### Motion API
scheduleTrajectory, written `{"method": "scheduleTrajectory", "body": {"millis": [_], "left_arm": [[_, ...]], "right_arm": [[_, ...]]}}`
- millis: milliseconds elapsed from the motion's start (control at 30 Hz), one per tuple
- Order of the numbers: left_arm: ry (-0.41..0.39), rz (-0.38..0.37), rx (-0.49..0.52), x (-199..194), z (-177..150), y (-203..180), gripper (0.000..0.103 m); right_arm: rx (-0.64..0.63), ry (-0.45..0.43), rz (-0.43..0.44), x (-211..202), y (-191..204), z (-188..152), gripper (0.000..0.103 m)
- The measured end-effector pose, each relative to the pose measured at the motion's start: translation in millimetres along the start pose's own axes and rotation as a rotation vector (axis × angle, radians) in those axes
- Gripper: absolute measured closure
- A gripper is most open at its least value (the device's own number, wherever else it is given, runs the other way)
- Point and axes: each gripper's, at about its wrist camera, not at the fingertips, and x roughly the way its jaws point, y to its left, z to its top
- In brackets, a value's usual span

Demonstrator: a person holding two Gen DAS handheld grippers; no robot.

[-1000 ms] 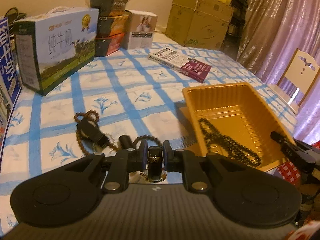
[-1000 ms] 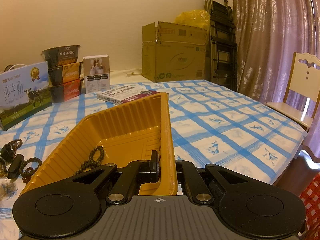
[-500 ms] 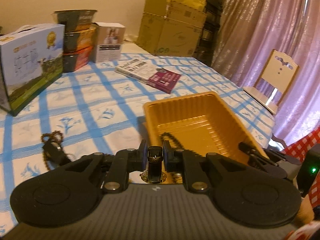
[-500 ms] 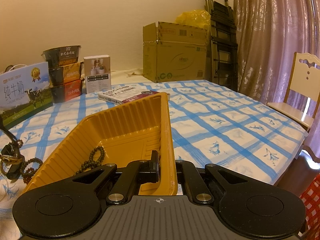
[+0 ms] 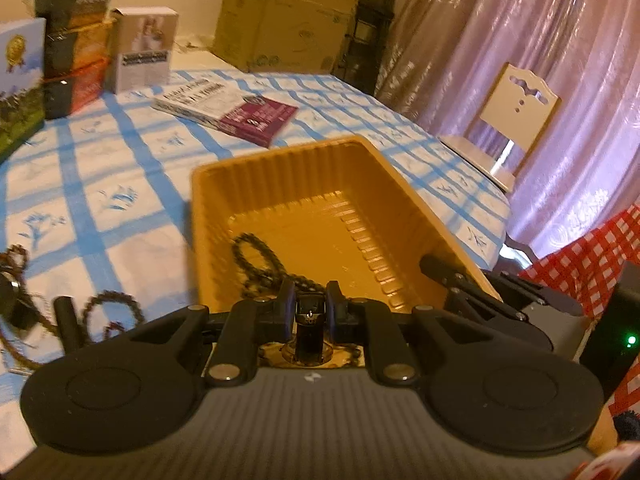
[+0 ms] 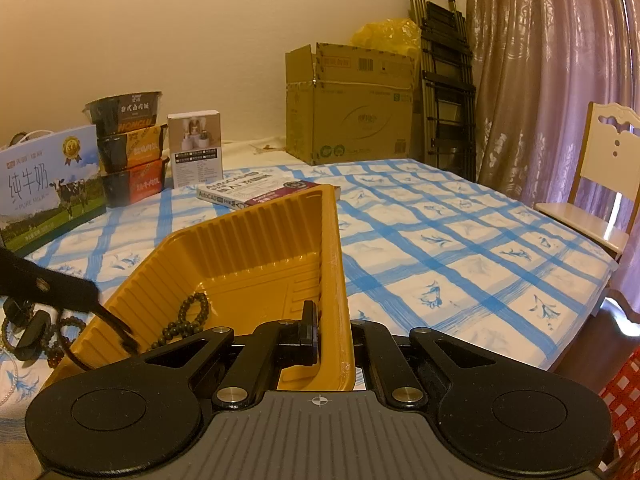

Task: Organize jewelry
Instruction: 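Carry the pendant into the orange tray and open the left tool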

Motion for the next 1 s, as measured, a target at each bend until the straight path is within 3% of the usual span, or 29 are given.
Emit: {"method": "scheduleTrajectory", "body": {"millis": [300,500,633,833,933,1000], "left_arm": [[0.036,-0.002,-0.014,29.5,-9.8,-12.1,0.089],[0.020,-0.045,-0.020,22.3,-7.7,-18.2,0.084],[-0.012,-0.029,-0.034,4.8,-8.7,-12.9,0.081],[-0.056,0.076,-0.043,-37.1,-20.3,15.7,0.074],[-0.043,0.152,-0.064,-53.8,-31.8,37.5,0.074],[-0.022,0.208,-0.082,-61.7,-41.3,53.2,0.067]], "right_arm": [[0.001,0.002,0.000,0.9,-2.0,0.5,0.099],[0.009,0.009,0.000,1.0,-0.7,-1.1,0.099],[0.007,0.009,0.000,0.9,-1.7,-1.1,0.099],[0.006,0.009,0.000,0.9,-1.1,-1.2,0.099],[0.008,0.010,0.000,0.8,-1.4,-1.4,0.099],[0.007,0.009,0.000,0.5,-0.9,-1.4,0.099]]}}
